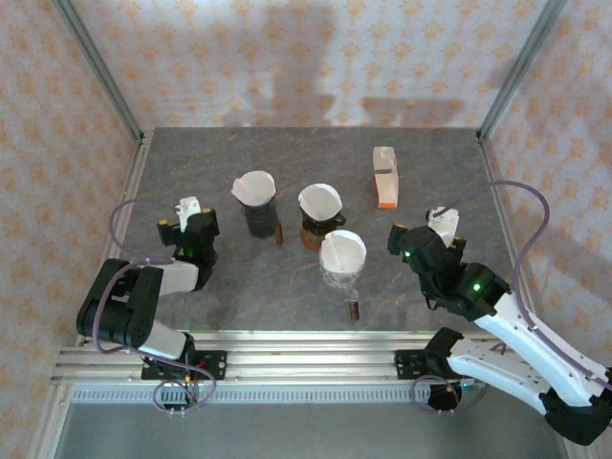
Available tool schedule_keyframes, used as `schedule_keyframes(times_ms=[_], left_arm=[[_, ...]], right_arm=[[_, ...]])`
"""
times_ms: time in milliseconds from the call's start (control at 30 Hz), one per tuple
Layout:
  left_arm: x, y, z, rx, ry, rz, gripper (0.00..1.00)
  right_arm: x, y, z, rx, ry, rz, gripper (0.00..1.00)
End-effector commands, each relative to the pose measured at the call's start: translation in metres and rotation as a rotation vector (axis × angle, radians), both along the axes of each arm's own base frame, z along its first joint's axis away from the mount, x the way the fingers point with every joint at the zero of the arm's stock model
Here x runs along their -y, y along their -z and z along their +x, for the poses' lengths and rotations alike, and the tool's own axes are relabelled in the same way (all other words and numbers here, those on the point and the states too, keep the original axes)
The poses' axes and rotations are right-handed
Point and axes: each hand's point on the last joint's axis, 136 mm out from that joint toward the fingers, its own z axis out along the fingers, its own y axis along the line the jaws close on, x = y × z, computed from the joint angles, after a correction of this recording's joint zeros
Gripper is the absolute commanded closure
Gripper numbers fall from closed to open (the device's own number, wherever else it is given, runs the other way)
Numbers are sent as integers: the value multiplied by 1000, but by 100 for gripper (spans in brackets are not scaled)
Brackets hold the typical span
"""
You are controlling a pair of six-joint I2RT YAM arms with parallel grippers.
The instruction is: Place the coffee filter in the dripper
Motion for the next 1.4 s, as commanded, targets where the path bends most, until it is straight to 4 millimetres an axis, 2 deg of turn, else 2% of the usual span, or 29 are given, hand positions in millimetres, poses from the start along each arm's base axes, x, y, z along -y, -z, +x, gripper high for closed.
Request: schedule_keyframes(times_ms=[0,133,200,233,267,333,400,467,567,733,833,900,1033,1133,1233,1367], left_arm=[[-6,-14,5,115,20,-85,0],[-3,-13,6,109,41,-90,0],[12,-6,17,72,142,-102,0],[22,5,20,62,214,-102,0],[18,-2,19,156,198,-70,0],[13,5,12,76,159,-120,0],[13,-2,17,138,163,-87,0],[13,4,13,100,160,-102,0],[13,2,17,107,162,-86,0],[14,3,19,90,164,-84,0],[14,3,19,84,163,-87,0],[14,3,19,83,163,-86,0],[15,4,19,82,165,-88,0],[15,4,19,83,164,-88,0],[15,3,20,84,165,-87,0],[15,3,20,83,166,-88,0]], right_arm=[[4,-4,7,47,31,-11,1],[6,-1,10,56,47,-11,1],[5,1,12,55,38,-11,1],[5,2,13,56,40,-10,1],[6,2,13,60,47,-7,1],[7,1,15,70,51,-6,1],[9,-1,17,81,54,-16,1],[10,-4,22,100,57,-30,1],[14,-7,33,140,80,-64,1],[36,0,65,212,163,-110,1],[51,18,84,261,198,-166,1],[66,39,95,240,240,-189,1],[104,81,111,217,330,-148,1],[124,105,120,218,376,-103,1],[128,123,134,187,369,-115,1],[113,142,157,109,257,-105,0]])
